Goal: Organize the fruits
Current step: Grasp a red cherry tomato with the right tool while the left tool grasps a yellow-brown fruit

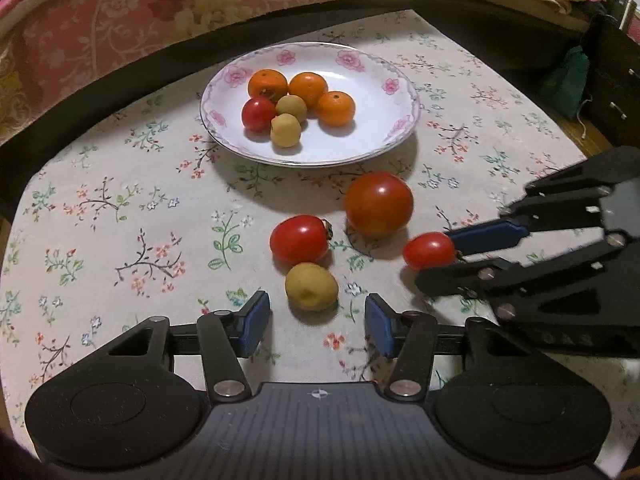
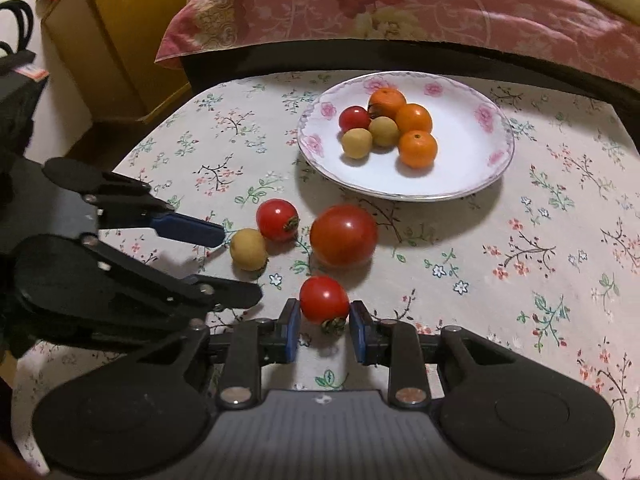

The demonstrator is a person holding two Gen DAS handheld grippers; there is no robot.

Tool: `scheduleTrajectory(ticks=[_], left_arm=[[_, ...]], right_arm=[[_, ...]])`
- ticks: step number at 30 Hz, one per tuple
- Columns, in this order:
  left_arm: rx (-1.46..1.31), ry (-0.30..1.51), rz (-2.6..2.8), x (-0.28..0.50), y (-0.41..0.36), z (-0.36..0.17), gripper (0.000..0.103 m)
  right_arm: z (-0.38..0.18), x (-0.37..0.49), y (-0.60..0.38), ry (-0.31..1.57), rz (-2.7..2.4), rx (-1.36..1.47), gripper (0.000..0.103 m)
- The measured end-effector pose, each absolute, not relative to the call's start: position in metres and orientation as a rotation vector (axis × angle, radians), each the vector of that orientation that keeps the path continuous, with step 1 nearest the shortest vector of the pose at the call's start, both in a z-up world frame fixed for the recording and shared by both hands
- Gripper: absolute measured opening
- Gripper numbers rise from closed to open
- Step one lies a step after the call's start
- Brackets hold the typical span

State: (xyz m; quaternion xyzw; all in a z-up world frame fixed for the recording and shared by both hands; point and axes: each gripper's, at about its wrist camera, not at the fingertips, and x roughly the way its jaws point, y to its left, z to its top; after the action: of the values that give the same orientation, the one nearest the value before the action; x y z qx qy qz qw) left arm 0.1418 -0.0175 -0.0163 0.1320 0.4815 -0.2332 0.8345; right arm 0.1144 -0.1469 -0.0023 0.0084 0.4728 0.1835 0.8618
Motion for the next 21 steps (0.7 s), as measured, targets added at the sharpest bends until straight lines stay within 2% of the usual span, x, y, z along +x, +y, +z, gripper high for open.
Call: scheduleTrajectory(ticks=[3,5,7,10,21], left_arm=[[0.279,1.014,-0.475,0.147,-0.02,-0.019,0.057],[0.276,1.01,-0.467,0.149,-0.021,-0.019,0.052],[0.261,1.007,-0.468,0.15,-0.023,-0.018,0.041],[0.287,1.001,-0.471,0.147,-0.026,-0.017,0.037],[0.308,1.023,-0.509,0.12,-0.016,-0.006,0.037]], right_arm=[[-0.003,0.115,-0.149,0.996,0.389,0.018,0.022],[-0.005,0.115,-0.15,1.004,0.383,0.019,0.022],[-0.007,0.118,-0.152,1.013,0.372,0.027,0.022],[-0.007,0.118,-0.154,1.017,0.37,0.035,0.022],[-0.007,0.113,-0.14,1.019,0.414,-0.018,0.022]])
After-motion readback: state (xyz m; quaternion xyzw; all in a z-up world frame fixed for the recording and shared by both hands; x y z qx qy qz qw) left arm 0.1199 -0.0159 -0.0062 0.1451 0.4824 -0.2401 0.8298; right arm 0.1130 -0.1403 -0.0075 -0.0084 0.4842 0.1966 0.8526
